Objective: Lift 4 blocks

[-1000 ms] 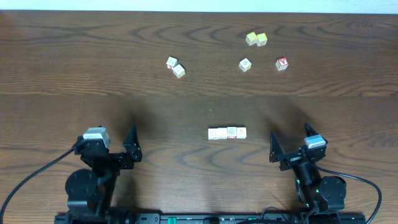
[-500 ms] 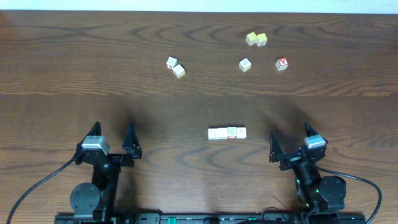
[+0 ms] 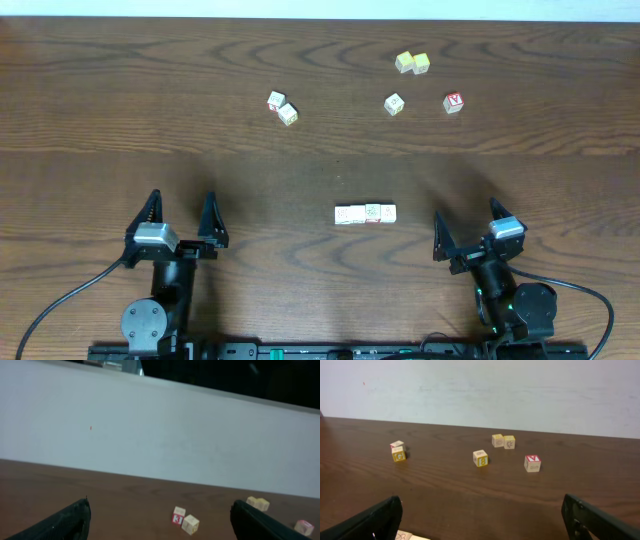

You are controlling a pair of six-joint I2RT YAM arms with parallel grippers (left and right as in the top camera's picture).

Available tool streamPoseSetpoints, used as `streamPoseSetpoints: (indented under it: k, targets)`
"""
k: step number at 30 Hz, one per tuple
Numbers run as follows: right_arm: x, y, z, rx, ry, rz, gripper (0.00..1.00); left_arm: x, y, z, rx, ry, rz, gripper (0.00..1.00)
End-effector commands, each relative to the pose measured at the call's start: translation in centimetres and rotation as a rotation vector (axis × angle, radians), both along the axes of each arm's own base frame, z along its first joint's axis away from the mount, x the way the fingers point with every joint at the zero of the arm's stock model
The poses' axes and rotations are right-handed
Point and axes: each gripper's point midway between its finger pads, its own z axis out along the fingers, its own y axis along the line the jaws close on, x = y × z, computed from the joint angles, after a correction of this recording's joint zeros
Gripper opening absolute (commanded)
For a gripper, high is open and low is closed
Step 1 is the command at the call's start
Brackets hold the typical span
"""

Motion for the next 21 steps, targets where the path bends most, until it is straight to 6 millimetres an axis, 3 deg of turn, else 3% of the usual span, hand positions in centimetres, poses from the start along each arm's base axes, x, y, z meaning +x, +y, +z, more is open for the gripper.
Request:
streamPoseSetpoints:
  k: [1, 9, 18, 21]
  targets:
    - [-0.1, 0.2, 0.0, -0.01, -0.004, 0.012, 0.99, 0.2, 0.1, -1.1, 0.011, 0.0, 0.007, 0.89]
    - [-0.1, 0.2, 0.0, -0.01, -0.004, 0.012, 0.99, 0.4, 1.1, -2.0, 0.045, 0.037, 0.071, 0.9]
    - [-0.1, 0.2, 0.0, -0.01, -0.004, 0.012, 0.99, 0.4, 2.1, -8.6, 0.052, 0.31, 0.12, 0.9]
    - [-0.1, 0.2, 0.0, -0.01, -0.004, 0.012, 0.99, 0.3, 2.2, -9.1, 0.073, 0.329, 0.127, 0.9]
